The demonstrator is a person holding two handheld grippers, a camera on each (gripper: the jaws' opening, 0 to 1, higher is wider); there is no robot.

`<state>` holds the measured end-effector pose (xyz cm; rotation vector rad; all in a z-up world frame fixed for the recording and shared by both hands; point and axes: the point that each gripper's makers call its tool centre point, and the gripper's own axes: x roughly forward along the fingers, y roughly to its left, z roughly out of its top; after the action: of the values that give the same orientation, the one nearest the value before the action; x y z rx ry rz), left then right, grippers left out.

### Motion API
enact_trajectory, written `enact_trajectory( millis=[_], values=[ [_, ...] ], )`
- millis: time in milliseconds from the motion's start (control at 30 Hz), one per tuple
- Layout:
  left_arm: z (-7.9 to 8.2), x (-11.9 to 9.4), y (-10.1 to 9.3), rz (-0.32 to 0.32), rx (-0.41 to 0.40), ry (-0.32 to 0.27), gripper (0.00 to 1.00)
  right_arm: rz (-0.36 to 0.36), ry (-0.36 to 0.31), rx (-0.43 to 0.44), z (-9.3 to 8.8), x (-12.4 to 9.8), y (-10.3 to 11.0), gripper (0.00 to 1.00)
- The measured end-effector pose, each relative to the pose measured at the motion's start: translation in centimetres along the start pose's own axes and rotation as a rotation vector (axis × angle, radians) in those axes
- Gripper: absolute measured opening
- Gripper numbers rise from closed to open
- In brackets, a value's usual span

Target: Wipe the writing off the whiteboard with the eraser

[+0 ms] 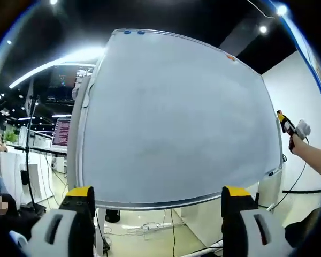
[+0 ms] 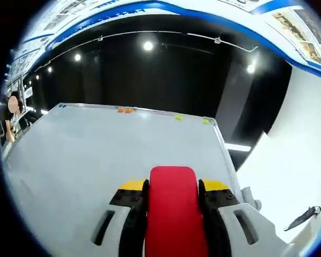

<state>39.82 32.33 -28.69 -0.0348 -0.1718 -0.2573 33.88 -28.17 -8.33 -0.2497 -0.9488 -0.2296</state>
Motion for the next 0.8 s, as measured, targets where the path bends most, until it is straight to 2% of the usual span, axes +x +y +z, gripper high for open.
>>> enact_trajectory(
  millis=[67, 167, 233, 267, 300, 367, 467, 500, 667, 700, 800],
  values=[
    [0.1, -0.1, 0.0, 0.011, -0.006, -0.004, 0.99, -0.016, 0.033, 0.009, -0.6, 0.6, -0.6, 0.39],
    [0.5, -0.3, -0.4, 0.012, -0.014, -0.027, 0.99, -0.04, 0.028, 0.034, -0.8, 1.2, -1.1, 0.4],
    [0.4, -0.2, -1.4, -0.038, -0.03, -0.031, 0.99, -0.048, 0.035, 0.03, -1.2, 1.5, -1.1, 0.4],
    [0.1, -0.3, -2.0, -0.054, -0.061, -0.015, 0.99, -0.042, 0.043, 0.032, -1.6, 1.7, -1.0, 0.39],
    [0.2, -0.3, -2.1, -0.058, -0.056, -0.013, 0.99, -0.046, 0.06, 0.05, -2.8, 2.0, -1.2, 0.39],
    [0.5, -0.4, -2.8, -0.075, -0.032, -0.014, 0.99, -0.04, 0.078, 0.045, -3.2, 2.0, -0.9, 0.39],
    [1.2, -0.7, -3.3, -0.086, -0.015, -0.022, 0.99, -0.037, 0.106, 0.044, -5.0, 3.0, -1.5, 0.39],
    [1.4, -0.7, -3.4, -0.091, -0.015, -0.028, 0.99, -0.039, 0.115, 0.068, -5.4, 3.0, -1.6, 0.39],
    [2.0, -0.6, -3.2, -0.093, -0.02, -0.049, 0.99, -0.044, 0.077, 0.202, -5.8, 3.7, -2.4, 0.4],
    [2.1, -0.4, -3.0, -0.104, -0.055, -0.045, 0.99, -0.043, 0.074, 0.225, -5.9, 3.8, -2.5, 0.4],
    [2.0, -0.3, -2.5, -0.103, -0.064, -0.046, 0.99, -0.031, 0.072, 0.187, -6.0, 4.0, -2.6, 0.4]
  ],
)
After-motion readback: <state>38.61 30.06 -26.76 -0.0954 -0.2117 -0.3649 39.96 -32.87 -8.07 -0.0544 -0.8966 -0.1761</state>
